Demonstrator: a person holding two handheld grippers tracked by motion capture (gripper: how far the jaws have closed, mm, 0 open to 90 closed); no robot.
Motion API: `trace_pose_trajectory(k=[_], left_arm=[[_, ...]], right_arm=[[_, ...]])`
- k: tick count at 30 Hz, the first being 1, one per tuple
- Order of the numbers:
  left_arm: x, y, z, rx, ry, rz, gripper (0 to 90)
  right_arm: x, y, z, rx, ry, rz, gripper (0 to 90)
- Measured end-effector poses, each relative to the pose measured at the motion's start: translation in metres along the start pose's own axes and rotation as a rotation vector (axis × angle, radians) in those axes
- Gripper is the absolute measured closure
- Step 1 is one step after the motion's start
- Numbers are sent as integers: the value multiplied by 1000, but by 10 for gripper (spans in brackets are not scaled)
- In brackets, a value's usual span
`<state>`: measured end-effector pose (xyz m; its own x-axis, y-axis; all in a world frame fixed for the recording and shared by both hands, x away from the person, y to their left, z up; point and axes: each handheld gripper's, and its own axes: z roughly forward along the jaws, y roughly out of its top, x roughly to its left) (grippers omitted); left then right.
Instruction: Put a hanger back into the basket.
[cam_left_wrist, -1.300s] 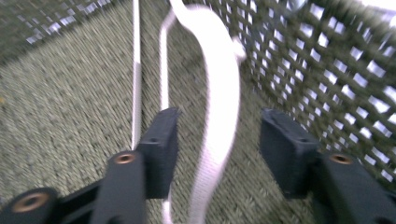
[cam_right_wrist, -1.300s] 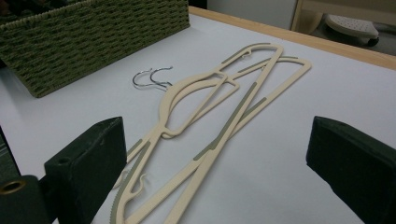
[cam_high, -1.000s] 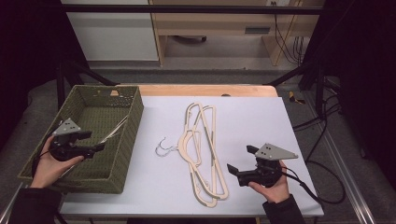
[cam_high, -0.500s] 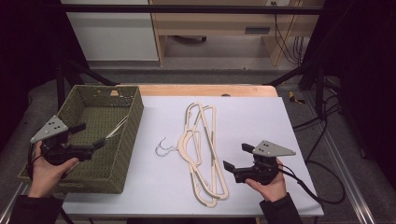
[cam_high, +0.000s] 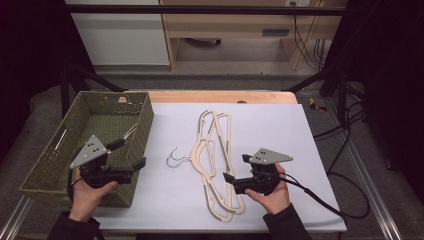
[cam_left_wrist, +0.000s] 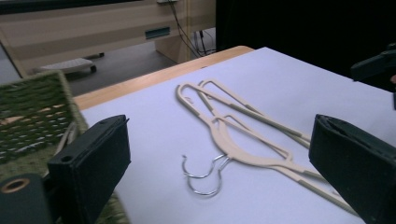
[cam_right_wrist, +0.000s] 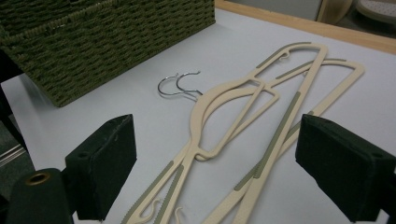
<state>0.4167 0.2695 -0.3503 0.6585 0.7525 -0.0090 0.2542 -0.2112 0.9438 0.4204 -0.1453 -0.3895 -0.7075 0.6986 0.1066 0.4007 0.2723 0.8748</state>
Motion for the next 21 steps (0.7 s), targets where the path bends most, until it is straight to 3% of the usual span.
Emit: trace_pose_trajectory(k=[4, 11, 15, 21], left_arm=[[-13, -6, 10, 12, -36, 4, 57], [-26, -19, 22, 59, -53, 16, 72], [-31, -26, 25, 72, -59, 25, 75], [-33, -32, 33, 100, -69, 18, 73]], right_arm=[[3, -4, 9, 26, 2, 3, 155], [10, -9, 24, 85, -4, -7, 212], [14, -12, 34, 104, 0, 11, 261], [17, -23, 54, 172, -3, 13, 317]])
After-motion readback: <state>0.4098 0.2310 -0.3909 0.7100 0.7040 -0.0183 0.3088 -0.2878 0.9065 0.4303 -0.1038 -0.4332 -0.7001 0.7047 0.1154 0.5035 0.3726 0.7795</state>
